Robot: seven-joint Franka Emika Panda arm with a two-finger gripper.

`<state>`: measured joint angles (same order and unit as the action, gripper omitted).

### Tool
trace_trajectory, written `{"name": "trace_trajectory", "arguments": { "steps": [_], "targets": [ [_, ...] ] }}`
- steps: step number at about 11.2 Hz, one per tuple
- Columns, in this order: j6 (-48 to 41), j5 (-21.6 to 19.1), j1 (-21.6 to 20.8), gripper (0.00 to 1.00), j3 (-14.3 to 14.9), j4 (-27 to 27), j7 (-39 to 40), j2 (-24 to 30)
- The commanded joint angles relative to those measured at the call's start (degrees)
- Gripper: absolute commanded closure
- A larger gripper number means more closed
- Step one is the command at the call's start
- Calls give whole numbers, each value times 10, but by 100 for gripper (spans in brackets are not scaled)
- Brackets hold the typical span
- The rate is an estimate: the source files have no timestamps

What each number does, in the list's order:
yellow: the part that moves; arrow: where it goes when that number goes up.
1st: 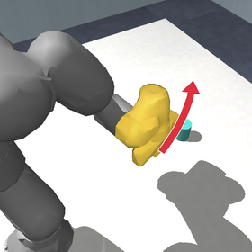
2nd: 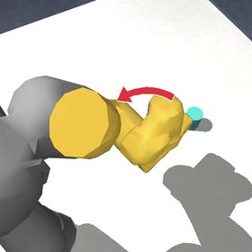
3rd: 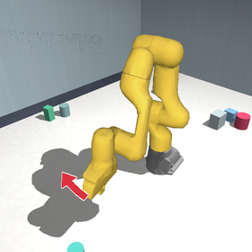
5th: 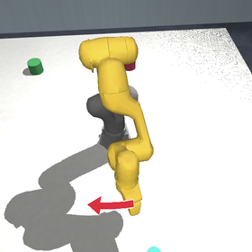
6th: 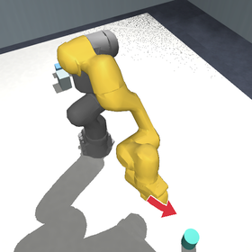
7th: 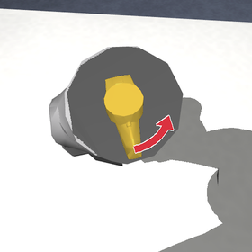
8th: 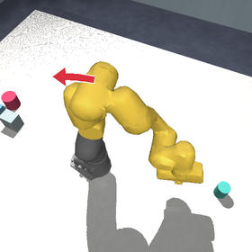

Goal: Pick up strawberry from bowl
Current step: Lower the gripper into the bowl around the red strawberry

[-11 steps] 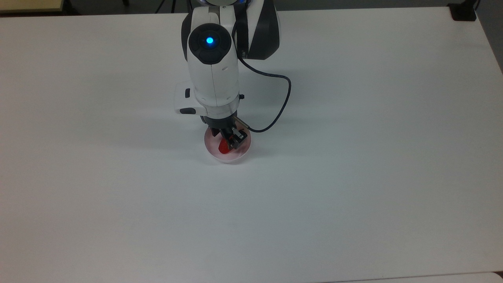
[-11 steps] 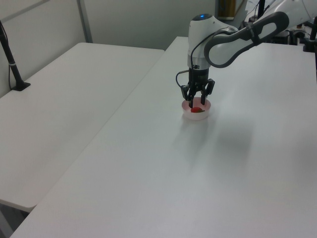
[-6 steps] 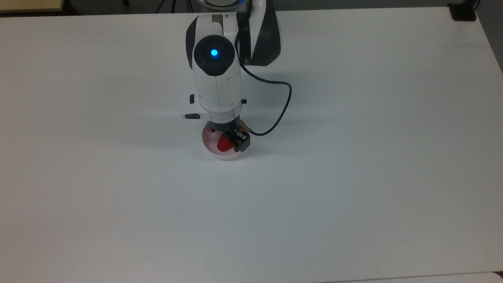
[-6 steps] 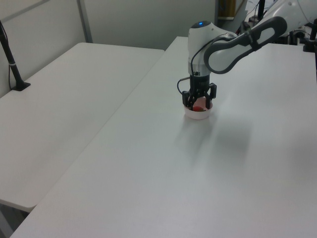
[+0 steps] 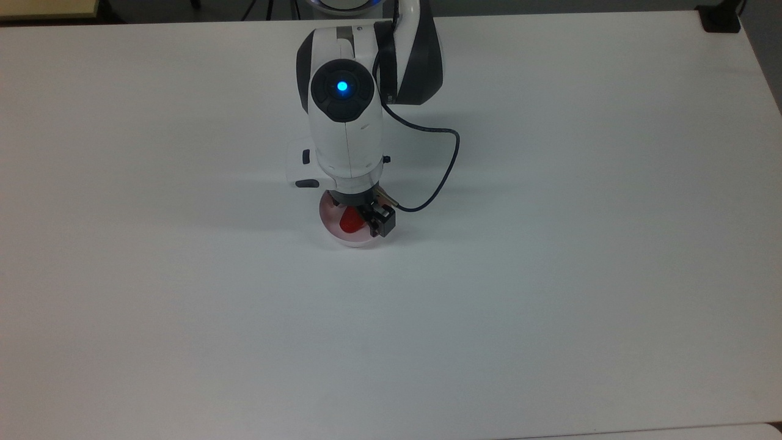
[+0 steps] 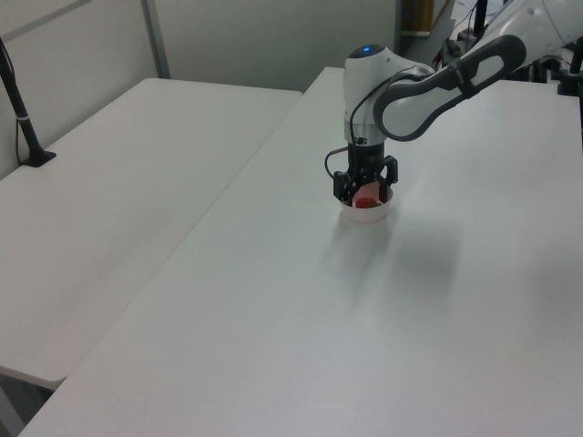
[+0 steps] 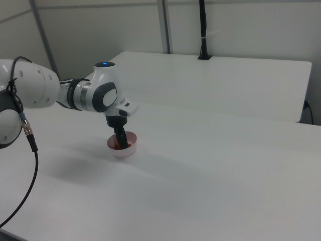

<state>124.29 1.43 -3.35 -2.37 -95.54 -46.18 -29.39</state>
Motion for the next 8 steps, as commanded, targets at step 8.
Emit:
{"name": "trace_trajectory", "arguments": {
  "steps": [8],
  "targets": [
    [-8, 2, -2, 50, 3, 0, 34, 30]
  ]
}}
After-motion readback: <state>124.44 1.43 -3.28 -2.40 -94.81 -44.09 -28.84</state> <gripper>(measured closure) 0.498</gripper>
